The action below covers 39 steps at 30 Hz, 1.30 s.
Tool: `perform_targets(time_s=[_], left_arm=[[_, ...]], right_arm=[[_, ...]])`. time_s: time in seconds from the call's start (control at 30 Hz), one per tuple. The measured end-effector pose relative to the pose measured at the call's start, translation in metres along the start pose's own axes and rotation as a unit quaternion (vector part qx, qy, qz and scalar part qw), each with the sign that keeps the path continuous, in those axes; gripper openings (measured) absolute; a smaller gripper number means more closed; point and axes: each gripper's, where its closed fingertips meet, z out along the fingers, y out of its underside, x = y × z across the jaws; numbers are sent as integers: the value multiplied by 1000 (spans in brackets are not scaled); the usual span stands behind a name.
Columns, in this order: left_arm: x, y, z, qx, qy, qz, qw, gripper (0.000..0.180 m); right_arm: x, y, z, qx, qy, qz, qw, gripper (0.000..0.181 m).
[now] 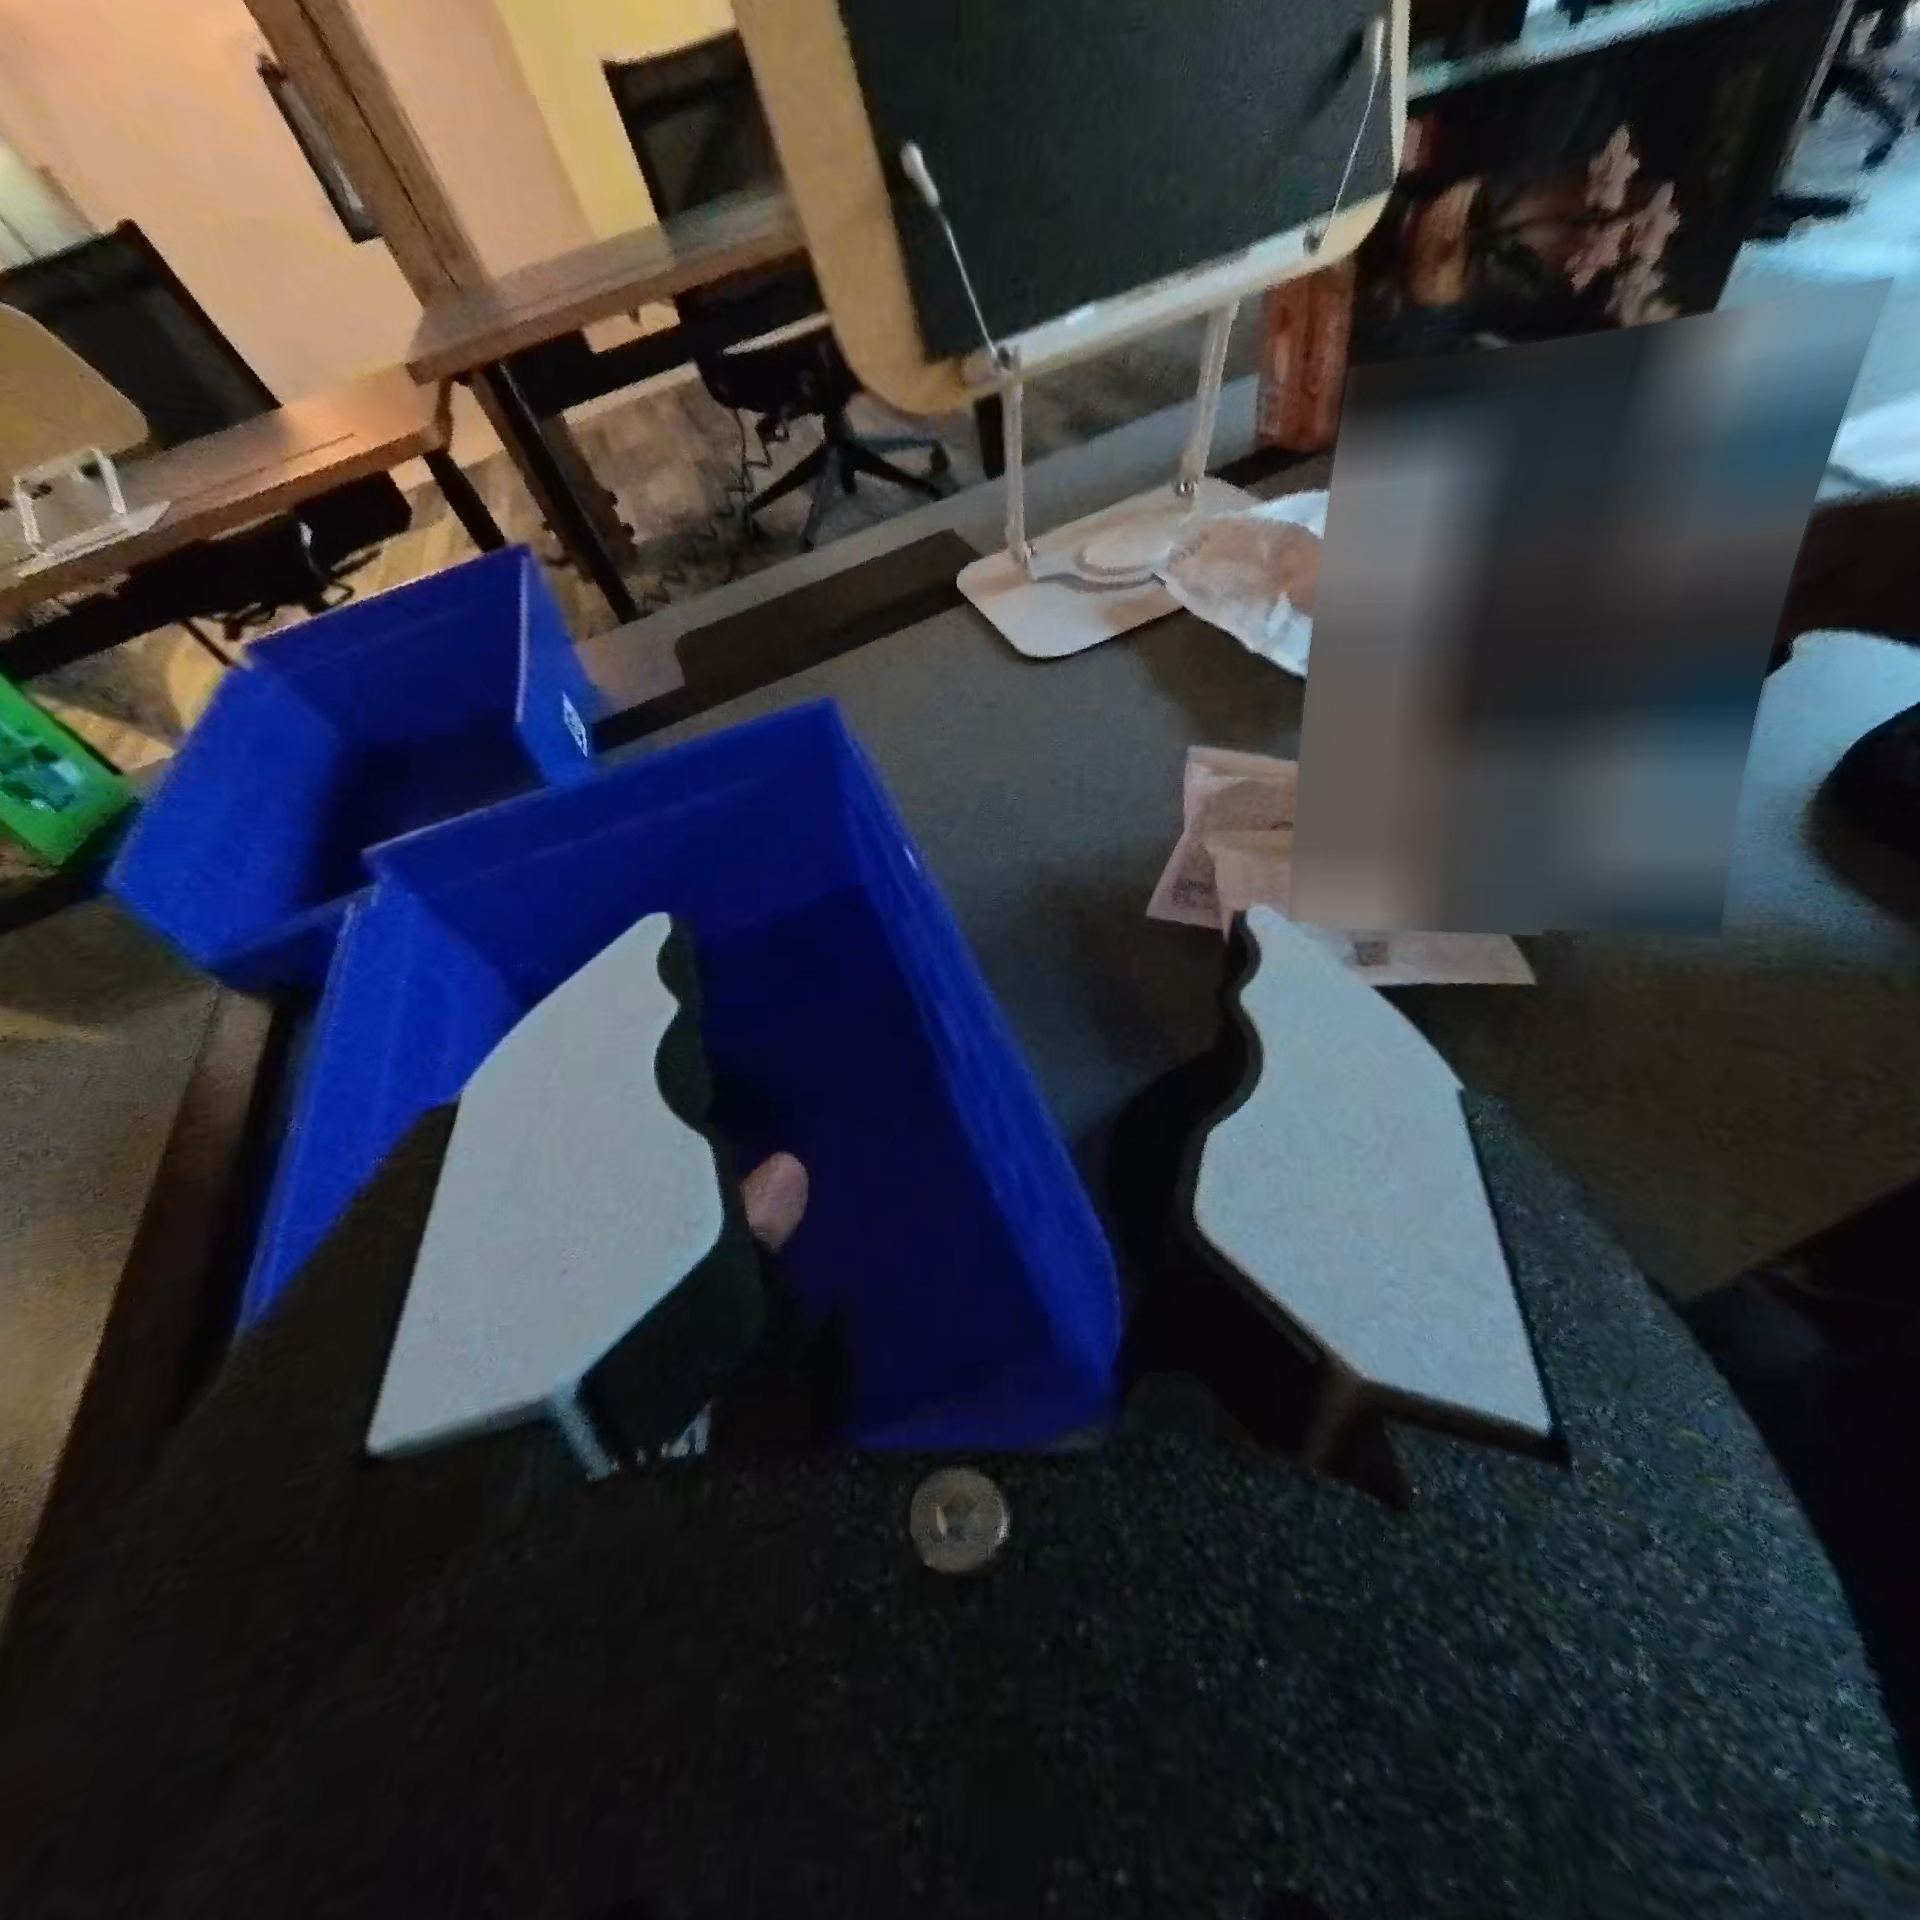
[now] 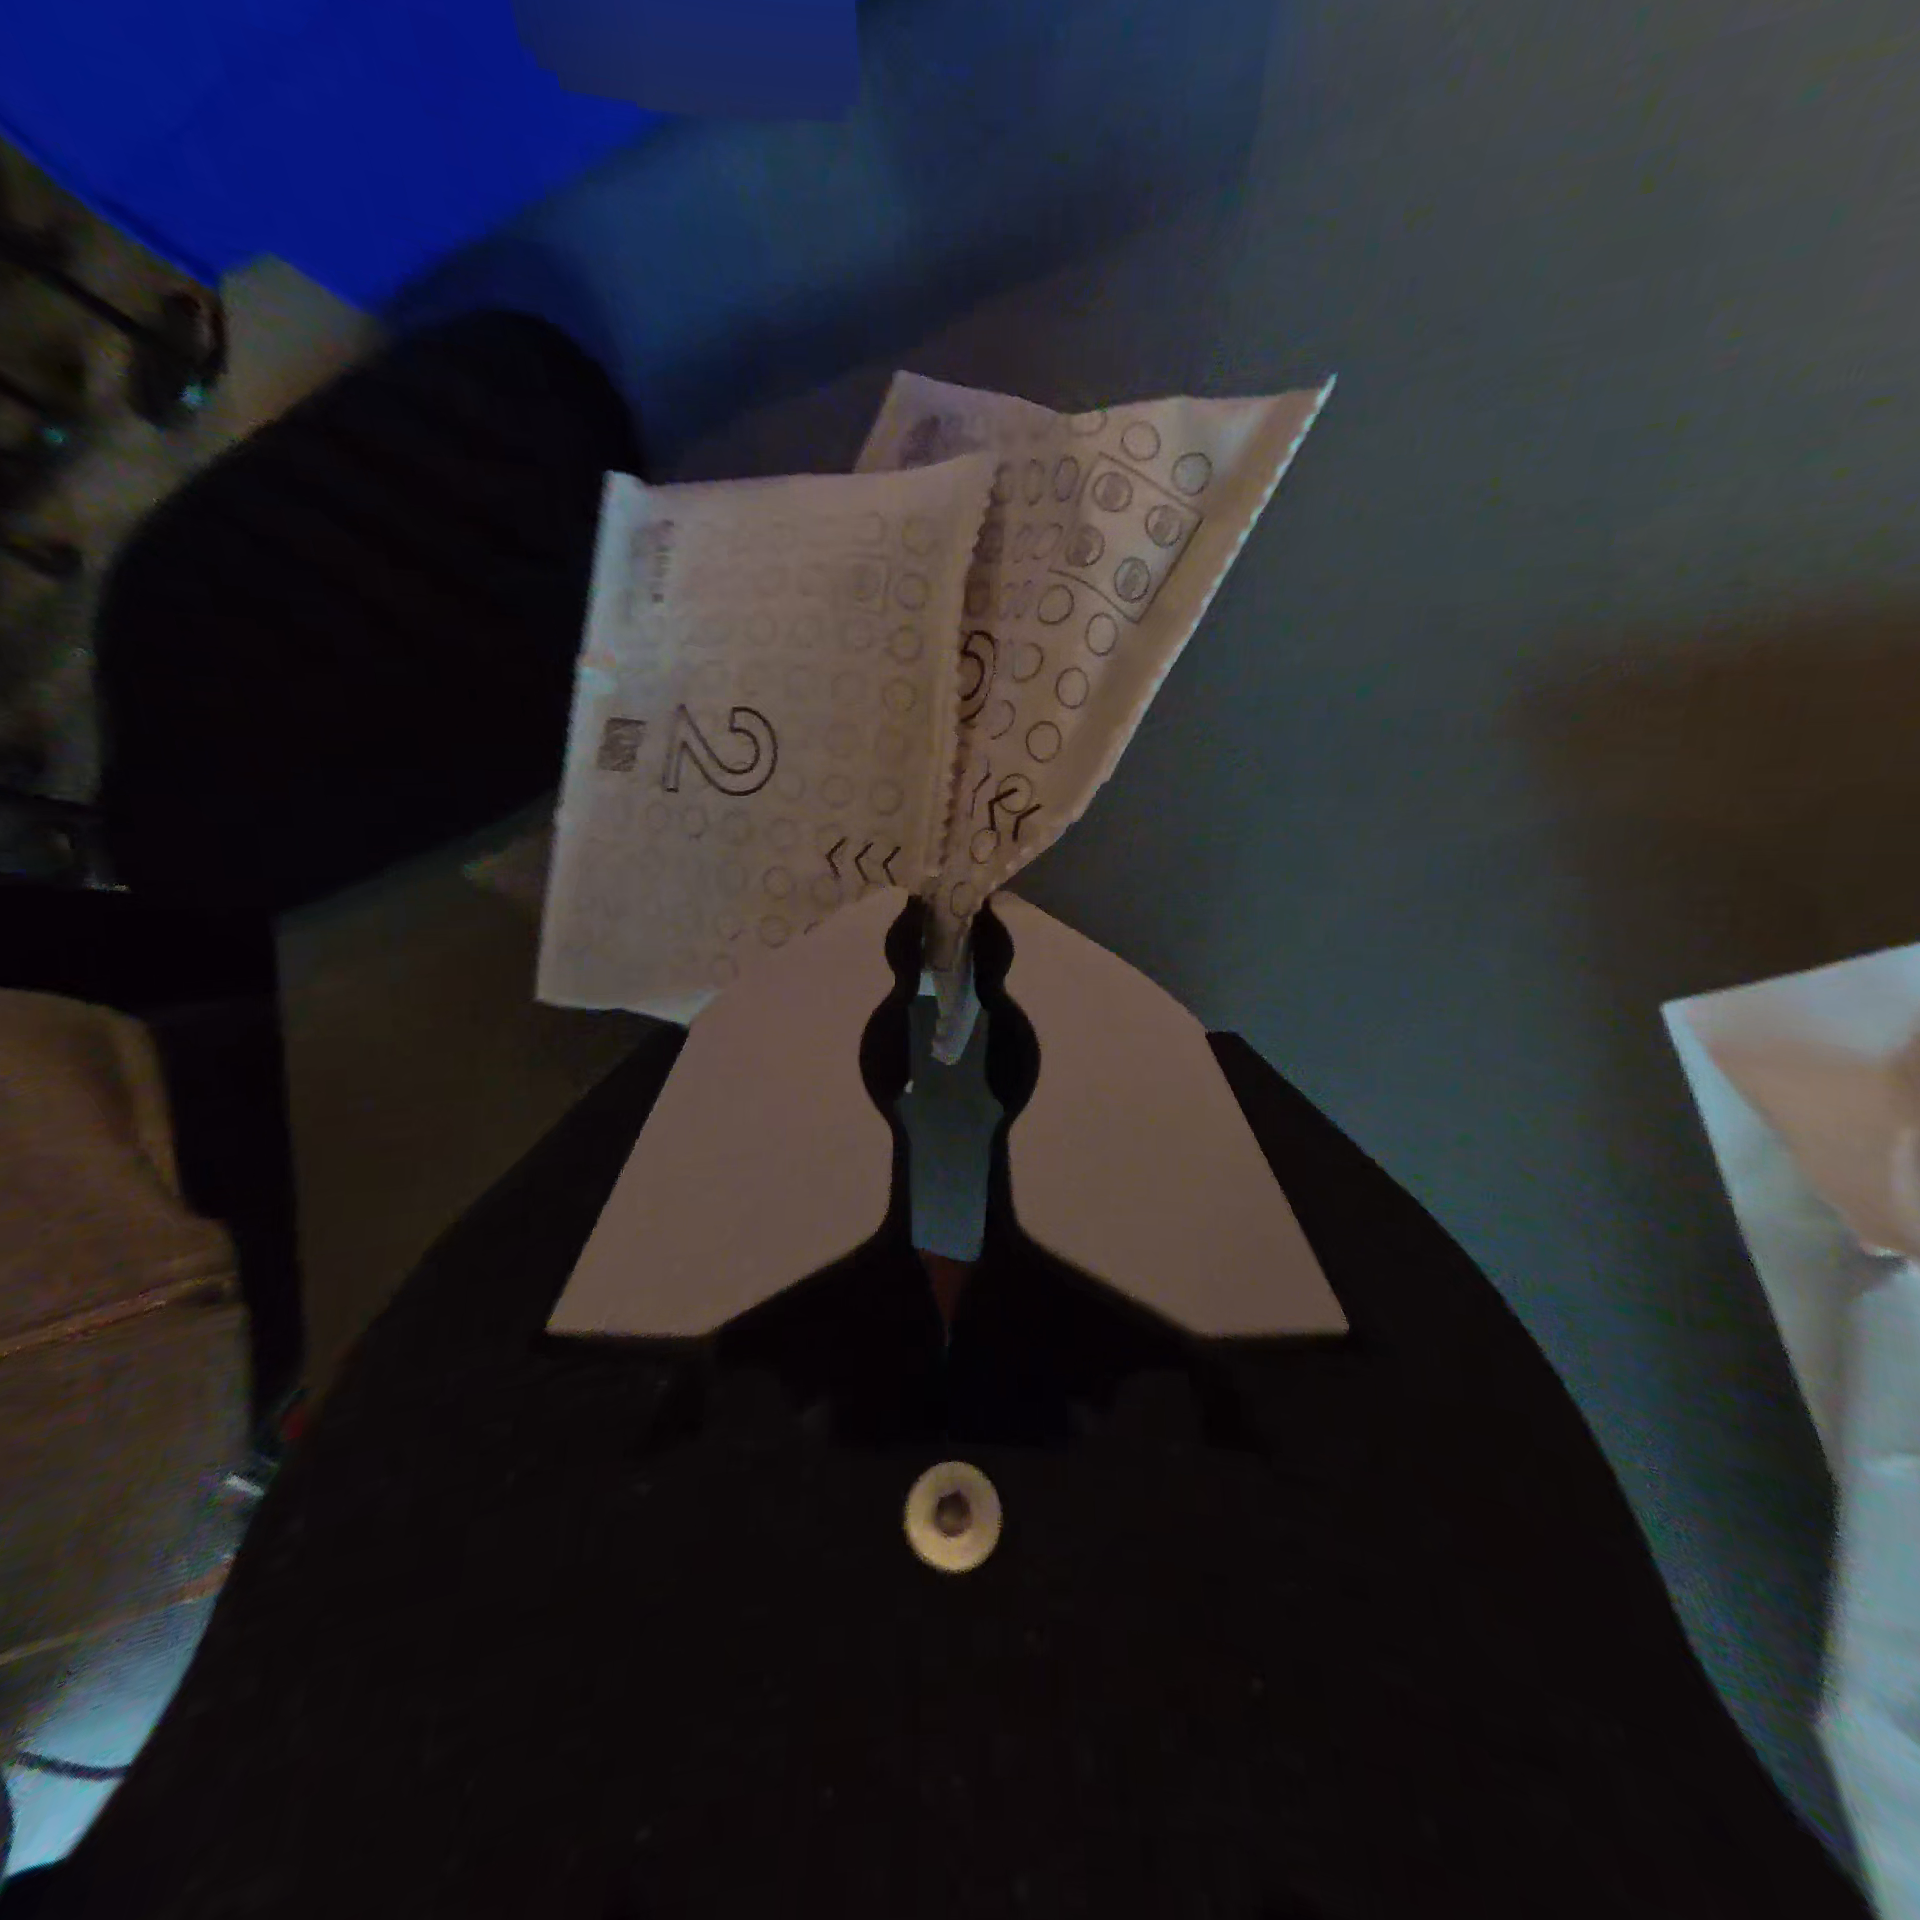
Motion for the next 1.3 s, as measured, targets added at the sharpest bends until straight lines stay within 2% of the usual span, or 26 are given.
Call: perform_targets(time_s=[0.1, 0.23, 0.43, 0.6, 0.83, 1.1, 1.3], left_arm=[[-1, 2, -18, 21, 5, -7, 1000, 89], [-26, 17, -36, 3, -60, -13, 998, 89], [-39, 38, -38, 8, -68, -55, 996, 87], [-44, 54, -38, -5, -76, -58, 995, 86], [-51, 57, -48, 19, -79, -73, 994, 85], [-67, 68, -54, -1, -119, -85, 989, 85], [-66, 75, -53, 0, -109, -94, 990, 84]], right_arm=[[-2, -1, -5, 12, -5, 13, 1000, 7], [-8, -13, -16, 52, 1, 13, 999, 6], [-18, -44, -37, 88, 28, -17, 996, 6], [-37, -111, -57, 118, 29, -62, 991, 6], [-57, -219, -38, 124, 37, -126, 984, 6], [-36, -273, 55, 30, 108, -181, 977, 6], [-12, -253, 97, -107, 168, -202, 959, 6]])
